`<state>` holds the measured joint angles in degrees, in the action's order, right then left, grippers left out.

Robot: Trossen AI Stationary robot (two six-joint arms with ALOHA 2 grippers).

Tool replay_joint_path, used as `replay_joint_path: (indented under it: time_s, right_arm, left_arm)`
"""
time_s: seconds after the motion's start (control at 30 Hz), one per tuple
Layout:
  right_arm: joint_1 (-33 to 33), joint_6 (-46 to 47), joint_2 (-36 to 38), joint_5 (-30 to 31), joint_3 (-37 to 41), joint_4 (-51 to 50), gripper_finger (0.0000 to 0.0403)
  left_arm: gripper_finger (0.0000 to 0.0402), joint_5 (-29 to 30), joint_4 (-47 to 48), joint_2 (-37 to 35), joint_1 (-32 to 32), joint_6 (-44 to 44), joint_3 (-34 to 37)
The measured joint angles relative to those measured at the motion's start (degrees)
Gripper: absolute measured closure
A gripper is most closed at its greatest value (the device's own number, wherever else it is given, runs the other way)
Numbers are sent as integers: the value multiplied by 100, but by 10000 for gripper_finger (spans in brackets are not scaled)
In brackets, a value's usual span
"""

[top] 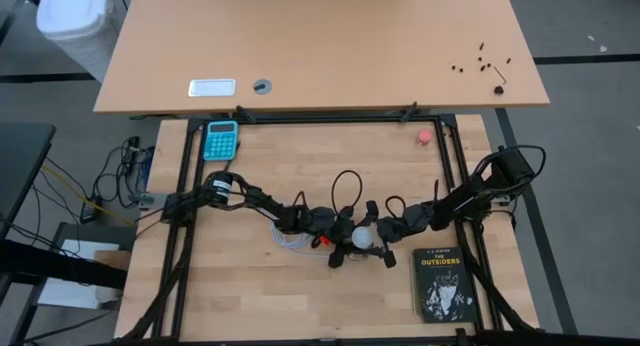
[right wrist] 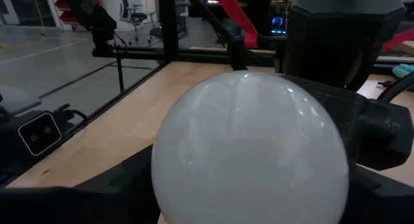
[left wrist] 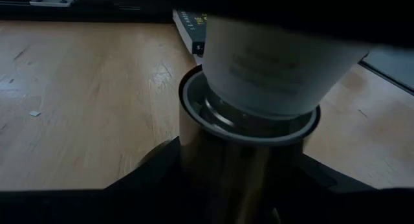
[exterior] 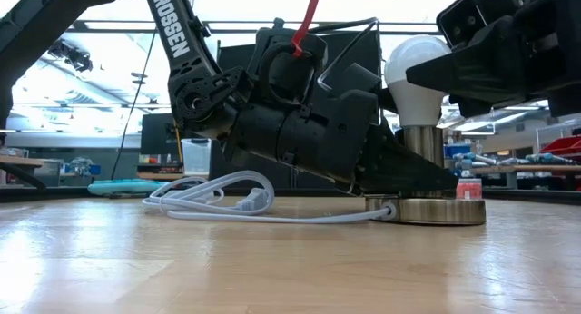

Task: Screw lightbulb
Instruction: Insert the lightbulb into the lamp

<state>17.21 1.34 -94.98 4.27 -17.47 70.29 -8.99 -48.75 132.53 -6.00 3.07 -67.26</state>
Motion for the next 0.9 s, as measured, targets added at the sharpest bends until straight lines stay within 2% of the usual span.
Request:
replay_joint_path:
  time_s: [0.37, 0.77, 0.9]
  right_arm:
    - [-4, 64, 0, 20, -3, 32, 151]
    - [-10, 60, 6, 33, 64, 19, 144]
    - [-38, 46, 7, 35, 110, -31, 130]
  left_arm:
    - [208, -1, 0, 0, 0, -2, 0]
    - [208, 1, 9, 0, 0, -2, -2]
    - [208, 4, 11, 0, 0, -4, -2]
